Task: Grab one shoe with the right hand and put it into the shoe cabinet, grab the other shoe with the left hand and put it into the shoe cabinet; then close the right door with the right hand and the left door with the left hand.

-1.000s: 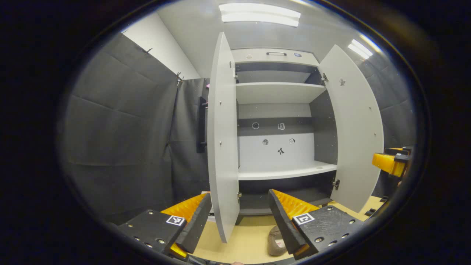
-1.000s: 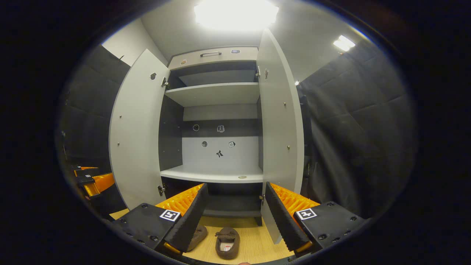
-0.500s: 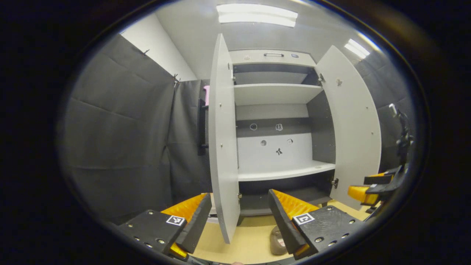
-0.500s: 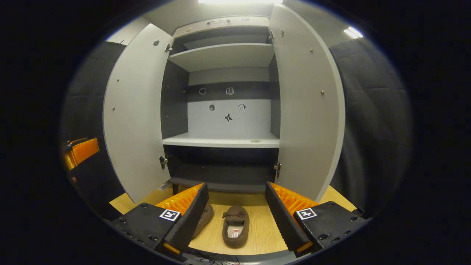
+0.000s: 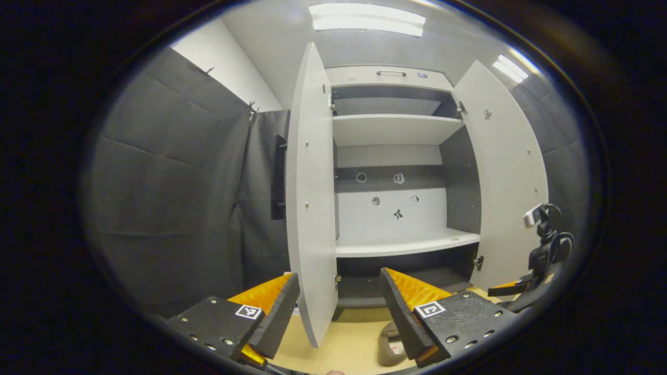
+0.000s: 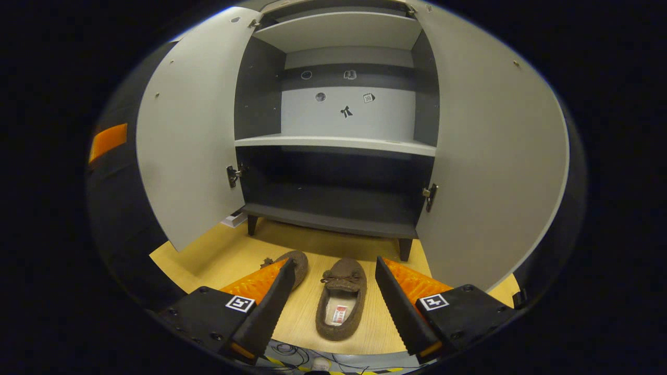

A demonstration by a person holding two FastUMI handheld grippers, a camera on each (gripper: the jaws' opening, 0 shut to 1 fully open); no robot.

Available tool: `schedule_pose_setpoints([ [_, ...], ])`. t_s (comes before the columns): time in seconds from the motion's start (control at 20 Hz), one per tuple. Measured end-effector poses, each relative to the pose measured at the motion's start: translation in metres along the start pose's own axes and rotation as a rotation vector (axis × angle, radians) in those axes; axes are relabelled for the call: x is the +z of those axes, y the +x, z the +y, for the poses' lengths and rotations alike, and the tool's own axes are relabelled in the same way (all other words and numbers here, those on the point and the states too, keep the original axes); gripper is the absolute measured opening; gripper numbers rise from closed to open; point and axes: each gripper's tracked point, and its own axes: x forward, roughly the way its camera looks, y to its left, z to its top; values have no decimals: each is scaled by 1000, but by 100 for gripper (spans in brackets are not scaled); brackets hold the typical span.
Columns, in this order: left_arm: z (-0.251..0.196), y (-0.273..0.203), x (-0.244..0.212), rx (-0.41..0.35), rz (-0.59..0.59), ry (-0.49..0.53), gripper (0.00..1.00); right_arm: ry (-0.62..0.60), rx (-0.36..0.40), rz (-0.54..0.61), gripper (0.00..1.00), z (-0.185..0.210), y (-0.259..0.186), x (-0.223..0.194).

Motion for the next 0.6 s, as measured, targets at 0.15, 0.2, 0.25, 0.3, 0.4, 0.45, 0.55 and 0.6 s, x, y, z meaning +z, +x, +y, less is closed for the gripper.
schedule_pose_setpoints([
  [0.15,-7,7,0,13,1,5,90,0,32,76,99,1,19,-23],
  [0.2,-10,8,-1,14,2,5,86,-1,41,98,99,1,24,-30],
  [0.25,-12,10,-2,17,7,9,90,-2,49,122,99,2,30,-37],
  [0.3,-14,10,-3,18,8,16,90,-4,59,146,99,3,33,-45],
  [0.4,-17,13,-5,25,13,26,93,-13,73,196,94,4,44,-61],
  [0.45,-18,13,-5,28,16,25,90,-16,78,218,99,4,48,-68],
  [0.55,-20,15,-5,31,17,25,90,-8,87,260,99,5,58,-81],
  [0.6,-20,15,-6,33,17,30,90,5,91,280,99,7,62,-87],
])
